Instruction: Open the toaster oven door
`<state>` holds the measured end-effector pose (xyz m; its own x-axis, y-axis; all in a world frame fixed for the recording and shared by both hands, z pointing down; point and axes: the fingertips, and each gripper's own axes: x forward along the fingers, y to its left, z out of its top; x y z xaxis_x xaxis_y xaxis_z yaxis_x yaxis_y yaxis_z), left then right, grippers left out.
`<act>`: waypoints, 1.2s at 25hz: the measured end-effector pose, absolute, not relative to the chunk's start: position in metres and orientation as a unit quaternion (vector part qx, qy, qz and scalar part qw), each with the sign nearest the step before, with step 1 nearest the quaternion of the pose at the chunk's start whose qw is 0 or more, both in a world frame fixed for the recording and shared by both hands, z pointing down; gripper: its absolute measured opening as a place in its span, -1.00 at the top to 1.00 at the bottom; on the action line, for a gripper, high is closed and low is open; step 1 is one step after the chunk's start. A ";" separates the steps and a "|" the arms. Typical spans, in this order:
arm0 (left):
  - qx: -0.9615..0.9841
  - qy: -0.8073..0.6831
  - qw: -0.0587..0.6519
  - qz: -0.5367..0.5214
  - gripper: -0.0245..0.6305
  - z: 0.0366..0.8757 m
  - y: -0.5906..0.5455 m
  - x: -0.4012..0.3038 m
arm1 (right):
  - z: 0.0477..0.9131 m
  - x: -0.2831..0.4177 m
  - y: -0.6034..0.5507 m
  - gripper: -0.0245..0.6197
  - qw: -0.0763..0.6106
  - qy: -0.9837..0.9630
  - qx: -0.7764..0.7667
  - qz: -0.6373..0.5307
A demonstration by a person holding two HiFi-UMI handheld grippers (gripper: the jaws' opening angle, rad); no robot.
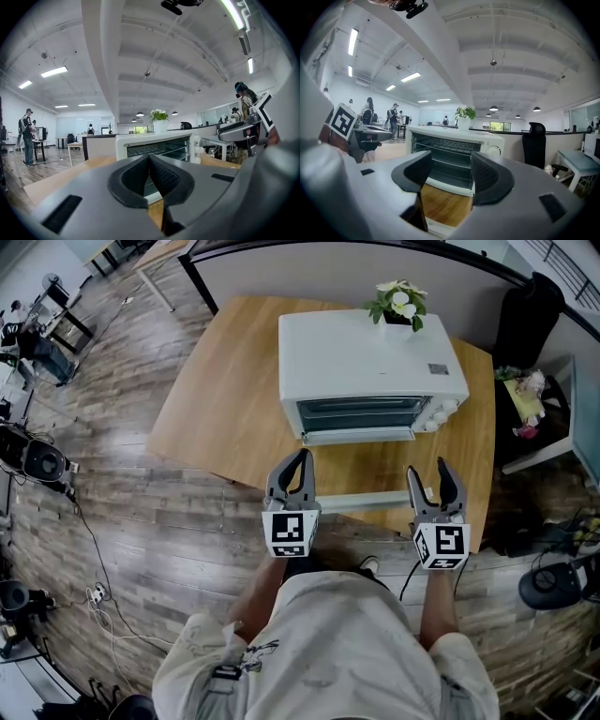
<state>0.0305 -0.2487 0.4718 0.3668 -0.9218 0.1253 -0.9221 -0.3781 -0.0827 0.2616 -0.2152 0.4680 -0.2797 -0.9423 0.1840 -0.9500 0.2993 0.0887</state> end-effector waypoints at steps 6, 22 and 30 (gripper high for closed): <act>0.826 -0.559 0.003 0.077 0.87 0.475 -0.248 0.031 | 0.471 0.268 -0.216 0.22 0.096 -0.790 0.606 0.021; 0.827 -0.556 0.000 0.078 0.87 0.475 -0.247 0.033 | 0.480 0.267 -0.217 0.85 0.098 -0.786 0.610 0.035; 0.826 -0.559 0.000 0.076 0.87 0.475 -0.246 0.032 | 0.477 0.266 -0.216 0.85 0.091 -0.790 0.605 0.033</act>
